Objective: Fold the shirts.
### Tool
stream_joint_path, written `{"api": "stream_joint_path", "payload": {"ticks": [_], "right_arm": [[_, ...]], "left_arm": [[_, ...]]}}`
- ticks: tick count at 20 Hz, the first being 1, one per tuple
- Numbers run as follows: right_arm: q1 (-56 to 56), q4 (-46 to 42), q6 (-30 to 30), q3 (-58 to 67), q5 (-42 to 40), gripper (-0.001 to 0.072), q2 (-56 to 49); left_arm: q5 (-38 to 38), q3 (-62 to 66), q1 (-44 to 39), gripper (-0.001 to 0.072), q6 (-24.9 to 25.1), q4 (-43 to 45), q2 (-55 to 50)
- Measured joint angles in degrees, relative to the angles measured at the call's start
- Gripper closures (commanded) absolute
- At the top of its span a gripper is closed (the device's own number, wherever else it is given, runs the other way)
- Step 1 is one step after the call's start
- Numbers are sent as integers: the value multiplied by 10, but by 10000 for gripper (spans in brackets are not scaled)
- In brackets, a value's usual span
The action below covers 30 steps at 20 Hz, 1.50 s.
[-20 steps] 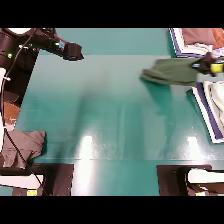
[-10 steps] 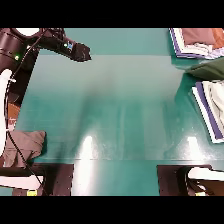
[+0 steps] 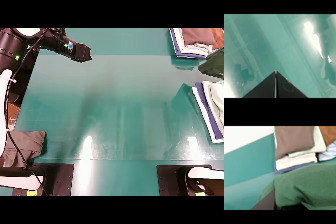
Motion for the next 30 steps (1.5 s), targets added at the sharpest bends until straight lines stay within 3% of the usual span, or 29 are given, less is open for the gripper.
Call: {"api": "stream_joint_path", "payload": {"ticks": [6,14,15,19,25,30], "right_arm": [[-40,-48,-2,9,118,698,4],[-127,-181,-1,-175,163,693,106],[-141,-193,1,-201,163,667,121],[-191,-225,3,-301,170,245,177],[-228,-246,21,-376,174,237,221],[-138,-190,52,-388,189,242,229]], "left_arm": [[-10,0,0,679,0,0,0],[-18,0,0,680,1,0,0],[-18,0,0,679,1,0,0],[-19,0,0,679,1,0,0],[-24,0,0,679,1,0,0],[-34,0,0,679,1,0,0]]}}
